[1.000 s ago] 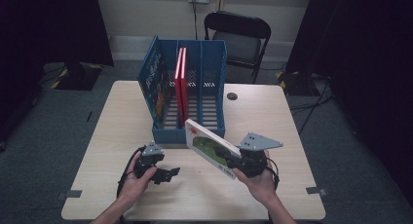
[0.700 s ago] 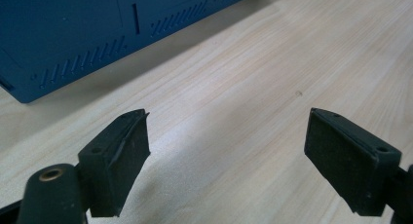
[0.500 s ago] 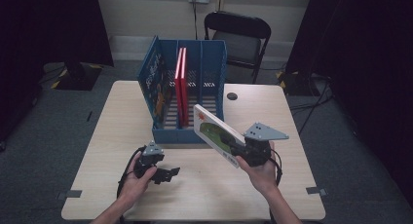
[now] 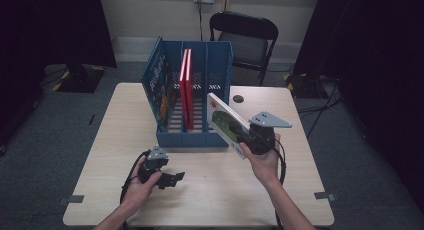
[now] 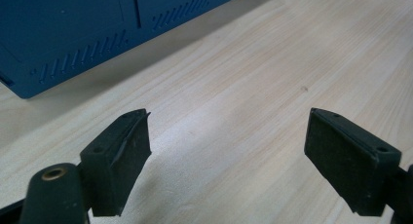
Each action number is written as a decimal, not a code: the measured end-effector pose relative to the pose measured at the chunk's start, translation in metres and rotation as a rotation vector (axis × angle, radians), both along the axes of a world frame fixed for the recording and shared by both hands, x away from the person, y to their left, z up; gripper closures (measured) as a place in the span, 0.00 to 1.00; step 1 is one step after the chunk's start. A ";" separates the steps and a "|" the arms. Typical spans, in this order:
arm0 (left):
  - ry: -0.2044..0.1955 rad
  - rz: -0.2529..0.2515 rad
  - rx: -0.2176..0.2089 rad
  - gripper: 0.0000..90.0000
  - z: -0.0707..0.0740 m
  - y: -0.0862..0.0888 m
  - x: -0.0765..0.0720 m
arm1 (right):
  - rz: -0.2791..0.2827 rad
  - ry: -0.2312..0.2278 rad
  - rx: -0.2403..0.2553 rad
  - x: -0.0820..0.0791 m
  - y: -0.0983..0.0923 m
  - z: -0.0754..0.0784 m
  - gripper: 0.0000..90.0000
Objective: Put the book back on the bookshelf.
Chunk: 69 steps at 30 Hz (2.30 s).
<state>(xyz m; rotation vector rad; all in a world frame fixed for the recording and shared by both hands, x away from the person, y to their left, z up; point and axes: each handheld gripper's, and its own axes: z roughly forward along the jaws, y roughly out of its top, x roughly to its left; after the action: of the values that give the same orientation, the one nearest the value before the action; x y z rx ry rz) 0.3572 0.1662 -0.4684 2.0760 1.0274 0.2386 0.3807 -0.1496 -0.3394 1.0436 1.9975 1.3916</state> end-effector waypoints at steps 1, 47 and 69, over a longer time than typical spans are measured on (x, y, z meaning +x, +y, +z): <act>0.001 0.001 0.001 0.19 0.000 0.000 0.000 | -0.012 0.001 -0.001 0.003 0.001 0.000 0.85; 0.013 -0.022 0.010 0.19 -0.002 -0.003 -0.001 | -0.264 0.040 -0.091 0.120 0.064 -0.020 0.85; 0.032 0.001 0.009 0.19 -0.004 -0.002 0.002 | -0.246 0.144 -0.096 0.135 0.062 -0.069 0.85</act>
<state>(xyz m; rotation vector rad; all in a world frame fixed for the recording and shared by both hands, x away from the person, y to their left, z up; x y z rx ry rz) 0.3593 0.1643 -0.4720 2.0935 1.0480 0.2111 0.5158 -0.0871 -0.4083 1.3272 1.9355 1.1090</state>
